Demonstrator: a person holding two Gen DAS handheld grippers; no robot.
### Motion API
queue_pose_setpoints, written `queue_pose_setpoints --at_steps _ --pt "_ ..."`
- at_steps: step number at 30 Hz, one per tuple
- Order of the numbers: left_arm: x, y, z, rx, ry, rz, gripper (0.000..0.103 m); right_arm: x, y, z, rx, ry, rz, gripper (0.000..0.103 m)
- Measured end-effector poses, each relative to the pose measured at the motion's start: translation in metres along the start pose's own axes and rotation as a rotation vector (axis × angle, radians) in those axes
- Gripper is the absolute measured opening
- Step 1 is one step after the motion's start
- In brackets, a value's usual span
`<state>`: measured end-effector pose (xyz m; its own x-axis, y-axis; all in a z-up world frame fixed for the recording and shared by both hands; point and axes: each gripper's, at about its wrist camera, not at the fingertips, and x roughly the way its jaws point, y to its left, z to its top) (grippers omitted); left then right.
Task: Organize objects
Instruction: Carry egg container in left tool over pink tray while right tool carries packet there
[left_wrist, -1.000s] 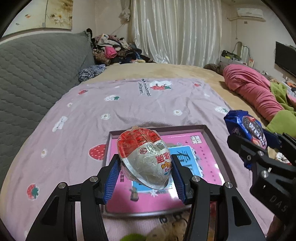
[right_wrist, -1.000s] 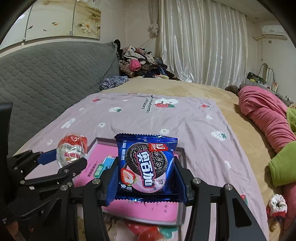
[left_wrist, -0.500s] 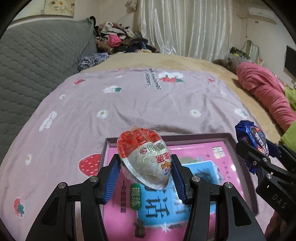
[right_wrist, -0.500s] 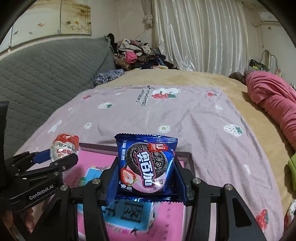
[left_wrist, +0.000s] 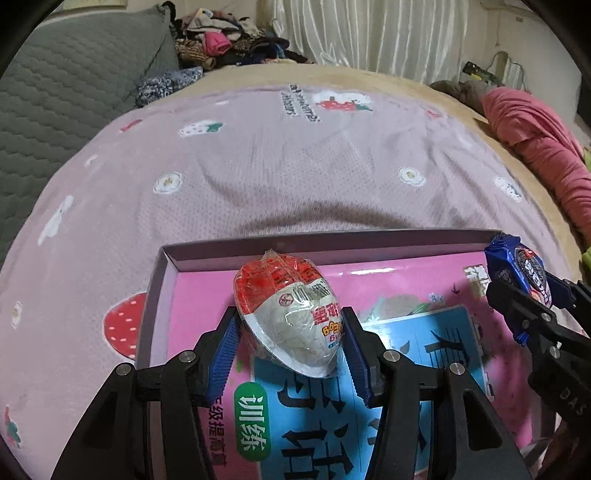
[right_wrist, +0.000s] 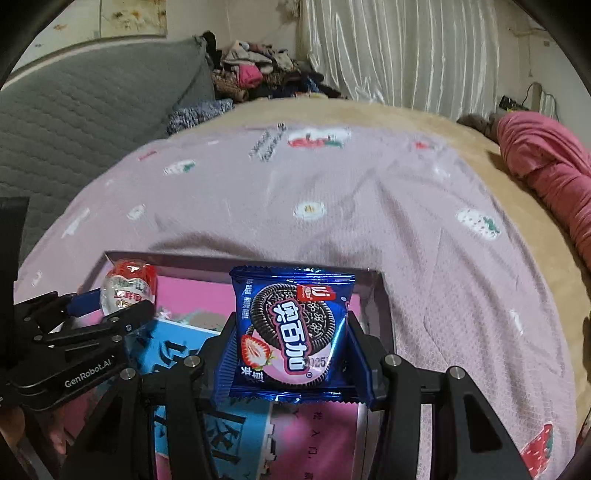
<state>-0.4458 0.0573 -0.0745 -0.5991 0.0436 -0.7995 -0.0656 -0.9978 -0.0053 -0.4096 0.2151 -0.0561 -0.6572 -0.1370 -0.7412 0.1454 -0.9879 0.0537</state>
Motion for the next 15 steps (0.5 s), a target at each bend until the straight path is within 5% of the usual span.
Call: queue_pose_setpoints --at_steps 7,15 --pt "0.005 0.001 0.003 0.004 0.009 0.007 0.056 0.023 -0.012 -0.004 0.009 0.074 -0.013 0.053" --pt "0.005 0.002 0.003 -0.005 0.028 -0.002 0.057 0.016 -0.007 -0.002 -0.007 0.053 -0.002 0.054"
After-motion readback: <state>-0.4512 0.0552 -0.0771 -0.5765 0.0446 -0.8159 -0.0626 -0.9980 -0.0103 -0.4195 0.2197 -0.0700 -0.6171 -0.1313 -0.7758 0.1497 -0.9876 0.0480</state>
